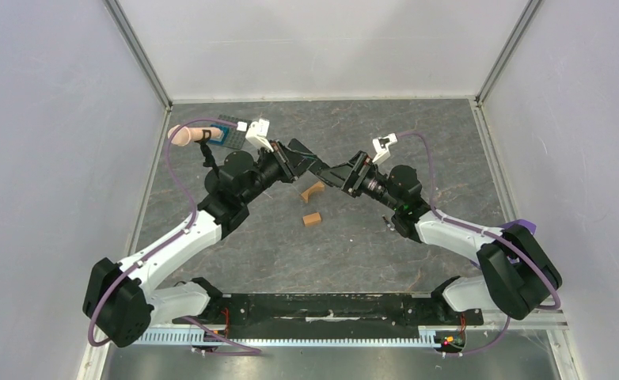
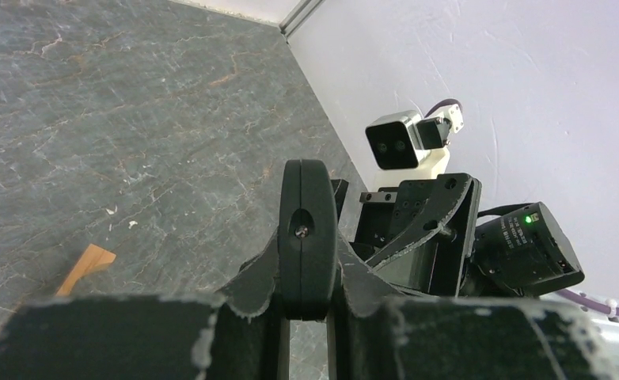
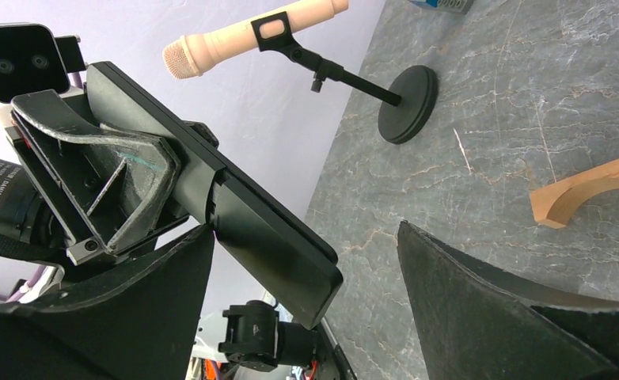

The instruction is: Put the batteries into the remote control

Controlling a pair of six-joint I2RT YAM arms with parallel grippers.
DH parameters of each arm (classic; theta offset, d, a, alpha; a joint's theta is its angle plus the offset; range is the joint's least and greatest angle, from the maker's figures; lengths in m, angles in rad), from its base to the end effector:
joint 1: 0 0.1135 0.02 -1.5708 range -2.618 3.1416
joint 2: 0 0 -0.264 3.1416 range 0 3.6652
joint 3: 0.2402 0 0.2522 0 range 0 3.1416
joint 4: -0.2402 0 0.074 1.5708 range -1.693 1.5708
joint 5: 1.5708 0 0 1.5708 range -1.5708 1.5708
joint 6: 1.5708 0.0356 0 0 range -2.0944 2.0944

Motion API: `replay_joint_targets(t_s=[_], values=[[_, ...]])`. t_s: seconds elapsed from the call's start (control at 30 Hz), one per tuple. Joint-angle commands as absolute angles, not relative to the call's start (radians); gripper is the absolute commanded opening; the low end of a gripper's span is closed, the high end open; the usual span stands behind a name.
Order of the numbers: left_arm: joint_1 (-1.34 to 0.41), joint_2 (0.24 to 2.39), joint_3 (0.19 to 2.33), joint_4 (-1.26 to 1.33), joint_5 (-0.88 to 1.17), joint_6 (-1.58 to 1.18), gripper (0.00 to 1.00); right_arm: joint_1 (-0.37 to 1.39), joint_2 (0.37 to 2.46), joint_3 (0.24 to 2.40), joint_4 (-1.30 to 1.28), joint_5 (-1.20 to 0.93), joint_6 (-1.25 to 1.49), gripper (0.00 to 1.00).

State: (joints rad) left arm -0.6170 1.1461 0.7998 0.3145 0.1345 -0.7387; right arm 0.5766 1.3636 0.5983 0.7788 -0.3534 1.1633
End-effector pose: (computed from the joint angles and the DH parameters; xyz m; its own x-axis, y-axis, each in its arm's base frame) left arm 0.2185 -0.1608 0.3239 -0.4788 -0.4784 -0.7361 0.4873 0.5526 -0.6761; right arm 0.2375 0.1691 0.2469 -0.7315 0.5518 -0.4006 -0.3281 0.2302 0.9162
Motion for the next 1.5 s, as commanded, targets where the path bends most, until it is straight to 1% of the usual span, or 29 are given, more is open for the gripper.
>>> replay_joint_targets(t_s=[0.0,0.17,0.27,0.43,0.6,0.7,0.83,0.97,1.1,1.27,1.47], values=[[-0.619,1.147,0.854,0.379,0.176,-0.664,0.02,0.575,1.367,0.589,0.826,-0.324,1.169,0.85],[-0.618,1.149,0.855,0.353,0.156,-0.622,0.02,0.575,1.369,0.551,0.809,-0.319,1.183,0.71],[-0.618,1.163,0.856,0.356,0.182,-0.591,0.02,0.576,1.367,0.532,0.787,-0.319,1.185,0.68],[-0.619,1.215,0.857,0.374,0.21,-0.559,0.02,0.574,1.364,0.508,0.752,-0.29,1.187,0.66],[-0.618,1.26,0.842,0.406,0.185,-0.534,0.02,0.564,1.373,0.495,0.685,-0.264,1.221,0.65],[-0.62,1.289,0.825,0.44,0.158,-0.525,0.02,0.549,1.389,0.46,0.697,-0.257,1.285,0.65],[-0.635,1.344,0.781,0.555,0.161,-0.493,0.02,0.532,1.425,0.438,0.738,-0.275,1.341,0.64],[-0.67,1.396,0.787,0.562,0.094,-0.434,0.02,0.529,1.43,0.459,0.644,-0.252,1.324,0.62],[-0.679,1.431,0.788,0.557,0.033,-0.412,0.02,0.524,1.402,0.482,0.516,-0.181,1.254,0.64],[-0.683,1.443,0.788,0.52,-0.069,-0.401,0.02,0.523,1.363,0.5,0.33,-0.034,1.155,0.68],[-0.683,1.392,0.795,0.431,-0.069,-0.387,0.02,0.523,1.312,0.535,0.189,0.127,1.036,0.75]])
